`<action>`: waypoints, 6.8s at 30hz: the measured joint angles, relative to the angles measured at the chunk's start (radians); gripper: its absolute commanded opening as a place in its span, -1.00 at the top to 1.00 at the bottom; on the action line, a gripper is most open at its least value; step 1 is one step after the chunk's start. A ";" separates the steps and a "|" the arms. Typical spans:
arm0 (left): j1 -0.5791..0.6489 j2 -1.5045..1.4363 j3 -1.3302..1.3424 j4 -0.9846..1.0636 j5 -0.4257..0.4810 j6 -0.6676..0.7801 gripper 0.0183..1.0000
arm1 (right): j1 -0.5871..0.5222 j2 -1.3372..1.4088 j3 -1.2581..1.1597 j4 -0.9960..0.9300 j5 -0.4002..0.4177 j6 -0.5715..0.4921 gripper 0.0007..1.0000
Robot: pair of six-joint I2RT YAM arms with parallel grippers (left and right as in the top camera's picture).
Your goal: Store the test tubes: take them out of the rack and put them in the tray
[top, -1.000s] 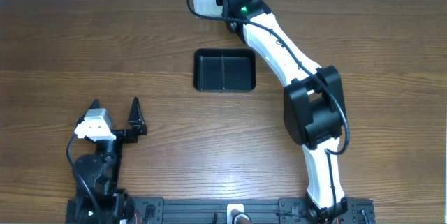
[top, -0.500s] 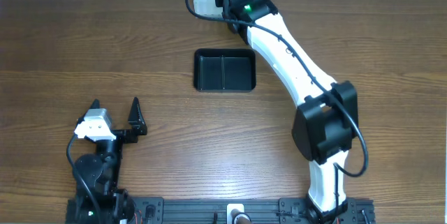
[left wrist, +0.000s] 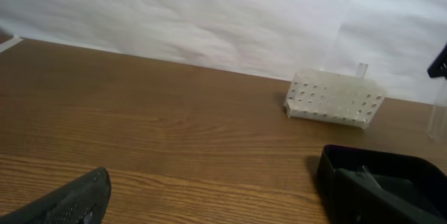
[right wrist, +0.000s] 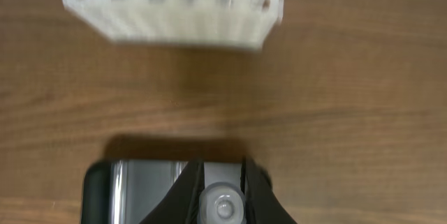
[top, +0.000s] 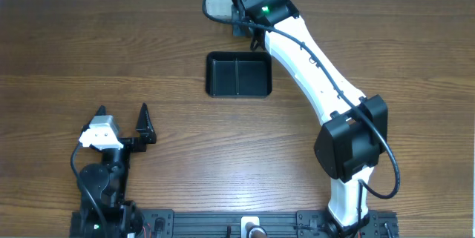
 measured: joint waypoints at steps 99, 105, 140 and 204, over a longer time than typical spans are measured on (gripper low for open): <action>0.000 0.000 0.000 0.000 0.000 0.000 -1.00 | -0.044 0.222 0.239 -0.168 -0.214 0.039 -0.44; 0.000 0.000 0.000 0.000 0.000 0.000 -1.00 | -0.058 0.173 0.330 0.011 -0.047 -0.079 -0.69; 0.000 0.000 0.000 0.000 0.000 0.000 -0.99 | -0.104 0.416 0.322 0.507 0.097 -0.232 -0.71; 0.000 0.000 0.000 0.000 0.000 0.000 -0.99 | -0.100 0.497 0.332 0.542 0.053 -0.233 0.54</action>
